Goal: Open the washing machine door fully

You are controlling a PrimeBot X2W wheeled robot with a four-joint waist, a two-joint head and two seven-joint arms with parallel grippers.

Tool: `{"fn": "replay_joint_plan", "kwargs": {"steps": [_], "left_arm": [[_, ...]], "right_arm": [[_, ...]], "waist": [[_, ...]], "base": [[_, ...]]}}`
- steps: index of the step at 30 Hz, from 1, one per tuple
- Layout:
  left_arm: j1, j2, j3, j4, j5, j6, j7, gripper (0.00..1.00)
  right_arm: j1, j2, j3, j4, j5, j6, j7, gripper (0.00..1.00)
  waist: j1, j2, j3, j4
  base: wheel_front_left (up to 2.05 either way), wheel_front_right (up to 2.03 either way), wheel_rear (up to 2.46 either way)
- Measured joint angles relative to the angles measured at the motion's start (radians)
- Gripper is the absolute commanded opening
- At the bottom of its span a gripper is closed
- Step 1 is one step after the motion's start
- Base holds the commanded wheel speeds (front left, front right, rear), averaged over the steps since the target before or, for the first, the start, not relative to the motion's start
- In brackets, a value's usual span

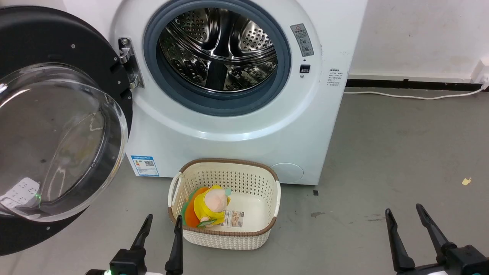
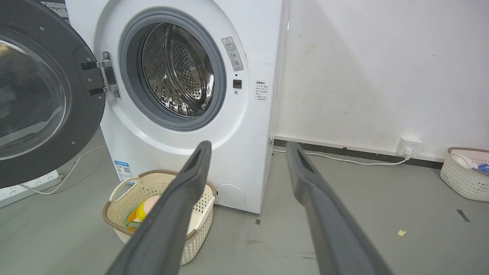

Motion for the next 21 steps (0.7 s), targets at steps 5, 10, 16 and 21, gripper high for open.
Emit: {"fn": "replay_joint_plan", "kwargs": {"steps": [5,10,16,21], "left_arm": [[0.0,-0.011,-0.001,-0.002,0.007,-0.003,0.0,1.0],[0.0,-0.022,0.009,-0.006,0.002,-0.009,0.0,1.0],[0.0,-0.022,0.013,-0.005,0.001,-0.009,0.001,0.0],[0.0,-0.022,0.019,-0.007,0.004,-0.009,0.01,0.0]], "right_arm": [[0.0,0.0,0.001,0.003,0.001,0.0,0.0,1.0],[0.0,0.0,0.003,0.004,0.002,0.0,0.0,1.0],[0.0,0.0,0.003,0.004,0.002,0.0,0.001,0.0],[0.0,0.0,0.004,0.004,0.002,0.0,0.011,0.0]], "waist": [[0.0,0.0,0.0,0.002],[0.0,0.0,0.001,0.007],[0.0,0.0,0.002,0.008],[0.0,0.0,0.004,0.008]], "base": [[0.0,0.0,0.0],[0.0,0.0,0.0],[0.0,0.0,0.0],[0.0,0.0,0.0]]}}
